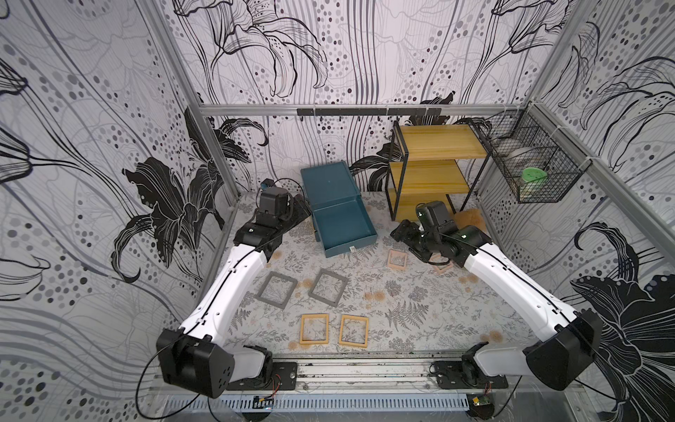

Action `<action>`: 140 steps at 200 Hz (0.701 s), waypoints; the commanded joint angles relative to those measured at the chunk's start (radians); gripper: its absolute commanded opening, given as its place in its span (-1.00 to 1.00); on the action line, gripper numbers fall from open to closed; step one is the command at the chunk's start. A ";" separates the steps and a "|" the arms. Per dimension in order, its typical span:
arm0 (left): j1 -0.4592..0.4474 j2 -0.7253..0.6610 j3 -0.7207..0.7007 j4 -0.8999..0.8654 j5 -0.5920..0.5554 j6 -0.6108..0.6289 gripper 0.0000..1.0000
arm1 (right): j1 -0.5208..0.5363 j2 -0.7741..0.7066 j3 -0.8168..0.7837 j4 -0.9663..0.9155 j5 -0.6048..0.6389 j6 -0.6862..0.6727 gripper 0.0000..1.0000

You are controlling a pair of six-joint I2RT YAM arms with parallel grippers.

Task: Place the brooch boxes into the drawer by color
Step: Pick up the brooch box from the center of the board.

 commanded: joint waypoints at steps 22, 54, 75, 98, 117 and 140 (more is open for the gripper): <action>-0.051 -0.090 -0.024 -0.093 0.002 0.068 0.24 | -0.010 0.068 0.052 -0.133 0.062 -0.231 0.94; -0.117 -0.158 -0.060 -0.146 0.016 0.100 0.24 | -0.009 0.107 0.039 -0.126 0.083 -0.260 0.93; -0.162 -0.207 -0.101 -0.150 0.051 0.110 0.24 | -0.010 0.130 0.031 -0.119 0.106 -0.267 0.92; -0.228 -0.265 -0.142 -0.152 0.107 0.132 0.24 | -0.010 0.163 0.028 -0.111 0.128 -0.279 0.92; -0.288 -0.310 -0.174 -0.179 0.118 0.140 0.23 | -0.010 0.187 0.023 -0.096 0.136 -0.283 0.92; -0.335 -0.349 -0.202 -0.201 0.094 0.135 0.24 | -0.010 0.218 0.020 -0.079 0.137 -0.288 0.92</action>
